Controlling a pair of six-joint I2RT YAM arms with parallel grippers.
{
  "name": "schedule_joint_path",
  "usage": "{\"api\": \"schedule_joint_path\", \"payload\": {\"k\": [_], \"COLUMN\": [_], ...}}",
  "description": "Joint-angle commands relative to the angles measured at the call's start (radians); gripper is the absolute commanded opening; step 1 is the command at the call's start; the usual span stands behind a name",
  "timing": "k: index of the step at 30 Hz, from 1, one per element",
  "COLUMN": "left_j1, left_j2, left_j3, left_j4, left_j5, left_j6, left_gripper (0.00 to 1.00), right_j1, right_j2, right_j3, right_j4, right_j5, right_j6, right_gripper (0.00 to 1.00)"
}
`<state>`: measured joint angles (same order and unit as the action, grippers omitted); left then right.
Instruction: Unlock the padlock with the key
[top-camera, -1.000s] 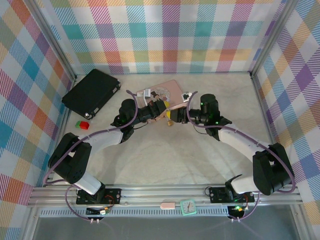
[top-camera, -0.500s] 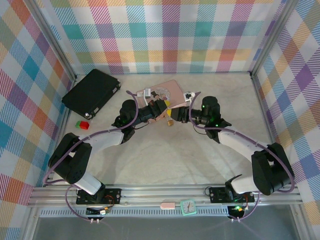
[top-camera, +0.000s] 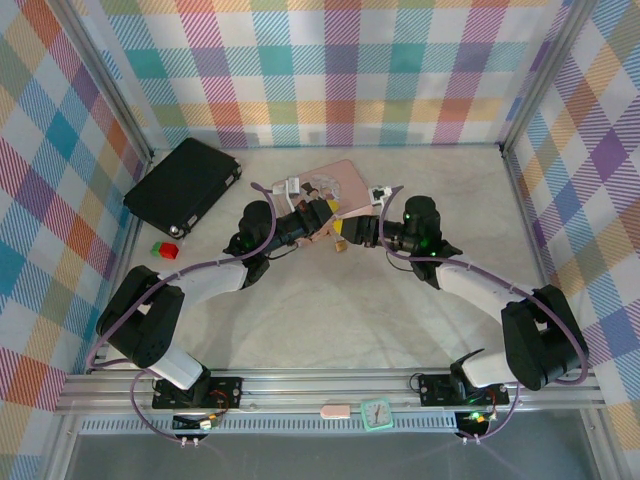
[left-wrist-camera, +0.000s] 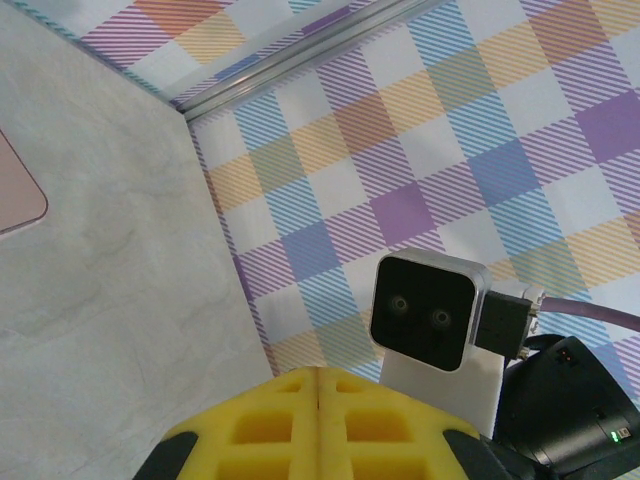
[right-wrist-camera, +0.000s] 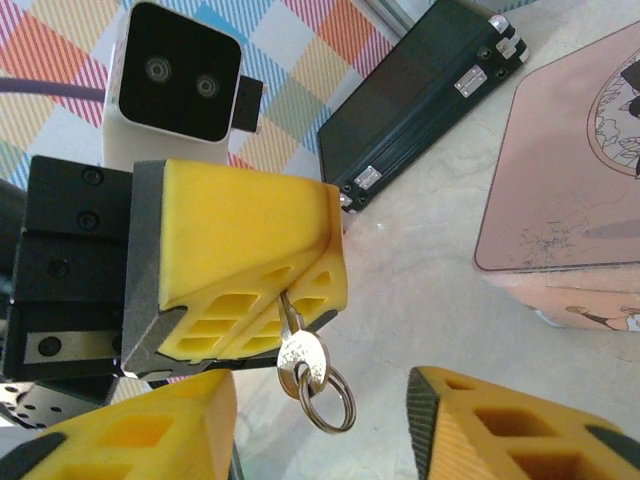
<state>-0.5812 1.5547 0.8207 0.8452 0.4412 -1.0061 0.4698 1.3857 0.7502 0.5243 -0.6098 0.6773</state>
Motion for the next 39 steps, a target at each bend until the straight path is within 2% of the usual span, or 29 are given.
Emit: {"api": "schedule_joint_path", "payload": {"k": [1,4,9,12,36,38,39], "left_j1": [-0.006,-0.006,-0.006,-0.006,-0.017,-0.017,-0.017], "left_j2": [-0.014,-0.016,-0.018,-0.018,-0.021,-0.021,-0.021], "left_j3": [-0.013,-0.016,-0.017,-0.018,-0.019,-0.020,-0.020], "left_j4": [0.052,0.051,0.051,0.050,0.060,0.058,0.044], "left_j5": [-0.010,-0.012,-0.014,-0.015,-0.022,-0.026,-0.029], "left_j6": [-0.006,-0.008,-0.009,-0.009,-0.020,-0.020,-0.012], "left_gripper": [0.00,0.00,0.00,0.00,0.00,0.00,0.07], "right_j1": [-0.003,-0.005,-0.005,-0.008,-0.008,-0.010,-0.010], "right_j2": [-0.013,-0.016,-0.028,-0.029,0.035,0.028,0.022], "right_j3": [-0.017,-0.016,-0.013,-0.013,-0.006,-0.007,-0.004], "right_j4": [0.066,0.082,0.080,0.082,0.168,0.151,0.130], "right_j5": [-0.006,-0.004,0.001,0.001,-0.041,-0.036,-0.030], "right_j6": [0.026,0.031,0.033,0.034,0.063,0.046,0.031], "right_gripper": [0.45,0.45,0.58,0.59,0.01,0.00,0.00]}}
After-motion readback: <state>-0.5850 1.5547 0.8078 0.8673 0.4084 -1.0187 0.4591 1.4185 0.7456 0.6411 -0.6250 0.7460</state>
